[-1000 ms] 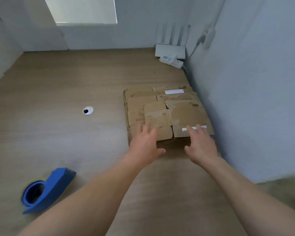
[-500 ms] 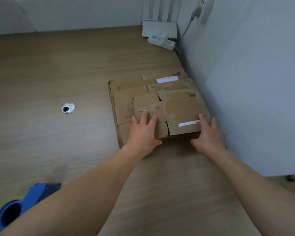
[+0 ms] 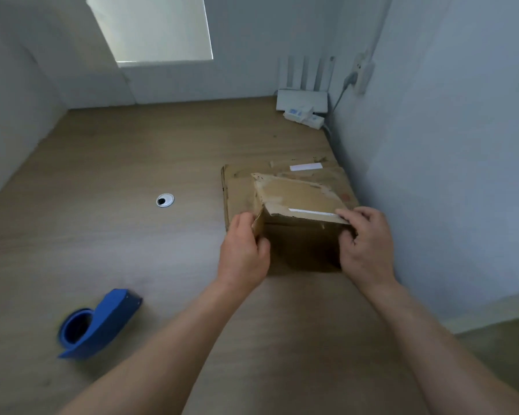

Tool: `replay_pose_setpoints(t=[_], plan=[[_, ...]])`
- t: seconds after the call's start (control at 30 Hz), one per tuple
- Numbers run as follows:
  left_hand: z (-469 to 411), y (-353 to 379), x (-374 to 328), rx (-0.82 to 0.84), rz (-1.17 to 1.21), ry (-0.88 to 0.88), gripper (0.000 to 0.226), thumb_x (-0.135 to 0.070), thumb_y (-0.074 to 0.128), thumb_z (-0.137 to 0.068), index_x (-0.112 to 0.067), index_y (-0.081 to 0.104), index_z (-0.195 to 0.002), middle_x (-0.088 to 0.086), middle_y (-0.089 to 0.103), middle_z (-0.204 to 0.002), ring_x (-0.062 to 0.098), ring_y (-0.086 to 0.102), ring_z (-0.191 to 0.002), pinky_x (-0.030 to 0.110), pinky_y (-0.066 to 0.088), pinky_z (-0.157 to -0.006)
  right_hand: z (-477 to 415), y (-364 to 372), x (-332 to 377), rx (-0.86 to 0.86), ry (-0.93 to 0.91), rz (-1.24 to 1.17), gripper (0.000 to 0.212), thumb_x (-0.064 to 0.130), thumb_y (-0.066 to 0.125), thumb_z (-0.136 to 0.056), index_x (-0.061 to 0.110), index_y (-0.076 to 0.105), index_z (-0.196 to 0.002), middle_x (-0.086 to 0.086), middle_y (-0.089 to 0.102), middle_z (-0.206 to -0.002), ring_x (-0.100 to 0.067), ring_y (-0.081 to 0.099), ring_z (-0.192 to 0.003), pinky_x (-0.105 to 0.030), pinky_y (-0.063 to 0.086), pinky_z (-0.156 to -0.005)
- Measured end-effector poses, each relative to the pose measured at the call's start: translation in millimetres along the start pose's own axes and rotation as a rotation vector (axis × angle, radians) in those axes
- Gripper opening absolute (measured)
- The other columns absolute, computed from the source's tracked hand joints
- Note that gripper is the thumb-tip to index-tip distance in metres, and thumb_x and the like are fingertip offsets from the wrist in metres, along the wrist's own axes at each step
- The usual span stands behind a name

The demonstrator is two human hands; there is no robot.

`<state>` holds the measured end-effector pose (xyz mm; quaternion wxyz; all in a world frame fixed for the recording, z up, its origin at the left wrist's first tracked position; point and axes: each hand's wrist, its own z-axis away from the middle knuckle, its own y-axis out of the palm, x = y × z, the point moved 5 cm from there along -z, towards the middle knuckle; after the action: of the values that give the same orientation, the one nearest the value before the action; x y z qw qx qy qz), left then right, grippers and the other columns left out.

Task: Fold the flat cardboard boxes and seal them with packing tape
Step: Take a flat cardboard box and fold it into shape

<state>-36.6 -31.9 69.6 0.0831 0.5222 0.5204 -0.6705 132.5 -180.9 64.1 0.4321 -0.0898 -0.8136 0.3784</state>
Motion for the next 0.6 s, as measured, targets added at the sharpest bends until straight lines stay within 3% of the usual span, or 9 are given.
replay_pose_setpoints(t=[0.07,0.13,0.23,0.33,0.4,0.5,0.6], plan=[[15,-20,-3,-0.062,-0.018,-0.061,0.015,-0.005,0.054,-0.085,-0.017,0.047,-0.090,0.002,0.055,-0.087,0.026,0.052,-0.079,0.032,0.032,-0.064,-2,-10,19,0.023,-0.021,-0.050,0.027,0.010,0.058,-0.091,0.013,0.074,-0.112,-0.004,0.057,-0.108,-0.023,0.057,-0.101,-0.024,0.039,-0.089],[30,-42,-4,-0.064,-0.050,-0.113,0.012,-0.008,0.056,-0.084,-0.016,0.048,-0.089,0.001,0.057,-0.080,0.026,0.054,-0.077,0.037,0.042,-0.062,-3,-21,38,0.090,-0.021,-0.065,0.021,0.007,0.065,-0.089,0.018,0.076,-0.103,0.004,0.057,-0.100,-0.014,0.055,-0.092,-0.023,0.038,-0.084],[50,-67,0,0.039,-0.088,-0.222,0.013,-0.013,0.060,-0.085,-0.021,0.054,-0.093,0.001,0.062,-0.084,0.025,0.061,-0.082,0.045,0.057,-0.071,-3,-31,64,0.221,-0.005,-0.061,0.013,0.012,0.070,-0.087,0.023,0.076,-0.091,0.006,0.064,-0.089,-0.012,0.057,-0.085,-0.027,0.043,-0.078],[68,-78,15,0.084,-0.152,-0.311,0.014,-0.013,0.059,-0.085,-0.022,0.053,-0.093,0.002,0.063,-0.087,0.023,0.062,-0.083,0.045,0.058,-0.075,13,-22,79,0.341,0.052,-0.071,0.012,0.013,0.071,-0.086,0.024,0.074,-0.083,0.009,0.068,-0.083,-0.012,0.062,-0.085,-0.025,0.042,-0.071],[81,-73,29,0.121,-0.213,-0.367,0.013,-0.011,0.056,-0.086,-0.019,0.051,-0.093,0.004,0.061,-0.087,0.022,0.060,-0.081,0.042,0.056,-0.069,36,-4,75,0.440,0.135,-0.089,0.014,0.016,0.073,-0.086,0.024,0.073,-0.098,0.007,0.069,-0.096,-0.014,0.063,-0.097,-0.021,0.044,-0.075],[105,-60,57,0.204,-0.250,-0.496,0.016,-0.008,0.056,-0.089,-0.019,0.050,-0.100,0.005,0.058,-0.092,0.019,0.057,-0.080,0.033,0.051,-0.061,75,21,59,0.565,0.292,-0.182,0.065,0.019,0.079,-0.084,0.027,0.050,-0.142,0.000,0.056,-0.138,-0.017,0.059,-0.119,-0.036,0.052,-0.097],[117,-59,83,0.144,-0.096,-0.574,0.017,-0.018,0.067,-0.090,-0.018,0.053,-0.100,0.004,0.060,-0.092,0.019,0.062,-0.080,0.035,0.059,-0.067,100,32,52,0.554,0.369,-0.419,0.089,0.005,0.078,-0.082,0.032,0.032,-0.153,-0.002,0.036,-0.156,-0.014,0.065,-0.108,-0.034,0.058,-0.086]])
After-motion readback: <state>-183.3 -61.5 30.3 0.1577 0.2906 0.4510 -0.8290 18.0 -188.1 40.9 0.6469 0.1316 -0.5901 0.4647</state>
